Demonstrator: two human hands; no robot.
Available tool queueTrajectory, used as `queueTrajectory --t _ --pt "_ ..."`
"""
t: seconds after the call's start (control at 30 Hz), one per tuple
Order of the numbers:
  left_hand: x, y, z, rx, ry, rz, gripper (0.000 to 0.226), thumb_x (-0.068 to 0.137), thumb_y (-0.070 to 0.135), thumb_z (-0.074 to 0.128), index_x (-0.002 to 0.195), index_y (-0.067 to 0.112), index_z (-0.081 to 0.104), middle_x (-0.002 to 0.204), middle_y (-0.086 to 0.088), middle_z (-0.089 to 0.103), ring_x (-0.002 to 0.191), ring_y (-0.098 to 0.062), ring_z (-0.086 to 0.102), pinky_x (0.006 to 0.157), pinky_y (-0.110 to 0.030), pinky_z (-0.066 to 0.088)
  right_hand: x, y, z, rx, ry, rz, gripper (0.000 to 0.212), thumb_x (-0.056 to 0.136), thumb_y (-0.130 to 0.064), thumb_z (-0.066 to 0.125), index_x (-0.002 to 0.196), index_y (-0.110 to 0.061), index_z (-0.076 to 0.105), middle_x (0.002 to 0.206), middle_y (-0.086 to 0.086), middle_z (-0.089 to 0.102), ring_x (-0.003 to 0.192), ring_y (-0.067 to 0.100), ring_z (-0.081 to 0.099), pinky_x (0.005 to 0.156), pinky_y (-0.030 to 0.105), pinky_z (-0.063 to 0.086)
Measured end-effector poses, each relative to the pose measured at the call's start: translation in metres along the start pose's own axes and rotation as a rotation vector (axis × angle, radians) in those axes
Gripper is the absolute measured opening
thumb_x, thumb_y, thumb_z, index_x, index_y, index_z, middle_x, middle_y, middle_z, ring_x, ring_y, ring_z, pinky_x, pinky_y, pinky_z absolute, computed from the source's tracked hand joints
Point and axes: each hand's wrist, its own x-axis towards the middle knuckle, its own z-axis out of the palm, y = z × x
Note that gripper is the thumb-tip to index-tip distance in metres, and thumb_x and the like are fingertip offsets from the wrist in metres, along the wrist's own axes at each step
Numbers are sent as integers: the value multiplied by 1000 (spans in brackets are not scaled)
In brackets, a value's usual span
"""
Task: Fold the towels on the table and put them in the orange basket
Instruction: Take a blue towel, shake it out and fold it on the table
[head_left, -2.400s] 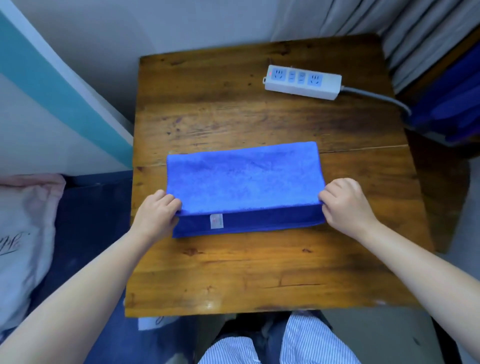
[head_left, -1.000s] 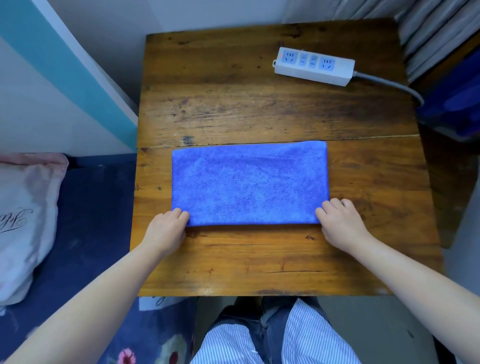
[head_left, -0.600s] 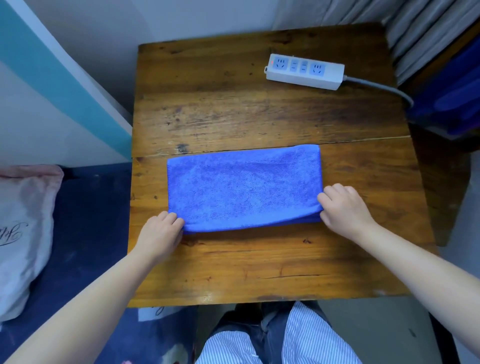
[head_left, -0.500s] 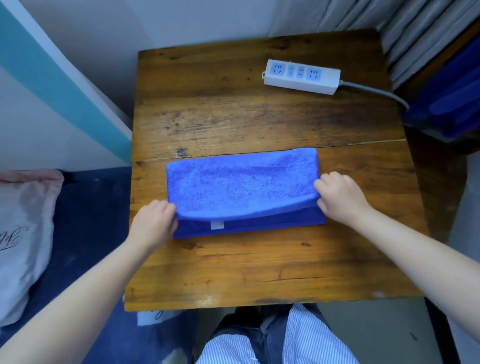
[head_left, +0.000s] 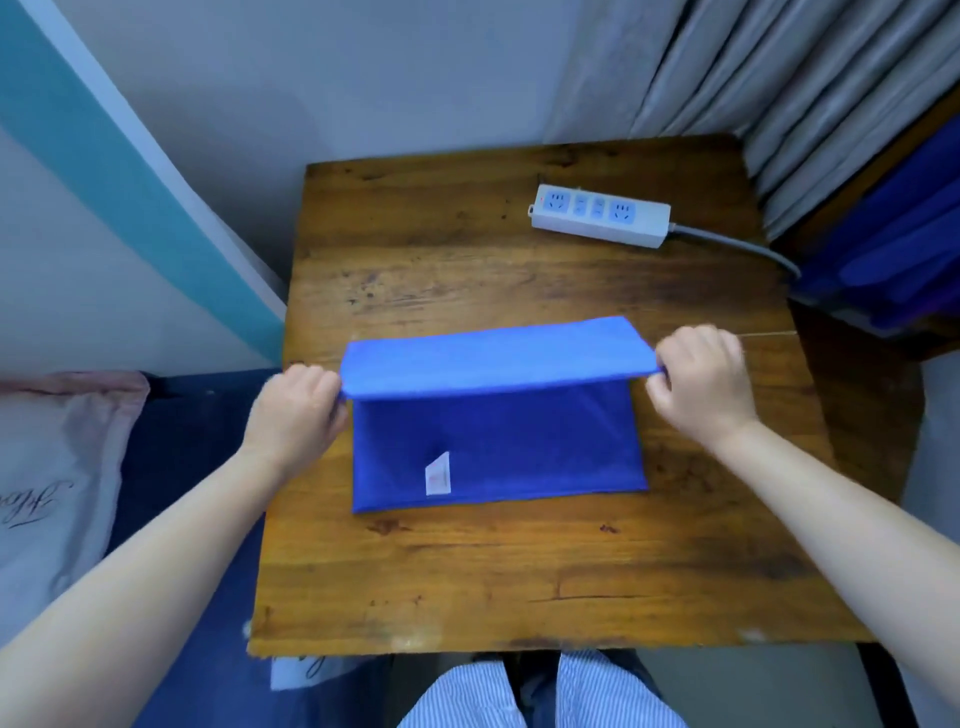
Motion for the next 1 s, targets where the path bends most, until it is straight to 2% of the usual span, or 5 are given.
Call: queueTrajectory --t 0.13,0.4,0.7,0.87,1.0 --pt "-41 11 28 51 -171 195 31 70 16 37 51 2 57 46 -11 52 39 -26 54 35 -23 40 -60 -1 20 -31 -213 -133 22 62 -16 37 53 -6 55 55 12 55 52 29 58 57 33 47" --pt "-53 24 39 32 -301 133 7 55 1 61 53 1 55 48 -12 54 40 -27 54 34 -25 39 -75 -7 23 24 -300 -129 22 63 -12 35 49 -5 50 51 11 52 48 28 54 52 31 47" --pt "-60 27 32 37 -322 174 28 66 17 36 50 2 54 45 -10 51 39 -24 52 35 -22 39 -77 -3 14 -84 -388 -284 22 64 -13 38 52 -5 55 53 11 55 50 29 58 62 33 44" --pt "-73 34 47 64 -466 80 28 40 8 83 51 4 58 47 -9 54 40 -26 56 37 -26 42 -97 -12 27 -86 -476 -292 21 61 -13 38 51 -7 56 52 9 55 49 28 58 65 32 30" --pt "-70 43 60 154 -631 -31 25 72 21 70 91 6 61 89 -12 62 86 -27 62 69 -35 46 -96 -16 31 -113 -561 -267 22 39 -3 76 51 -6 59 52 9 57 47 27 58 54 31 49"
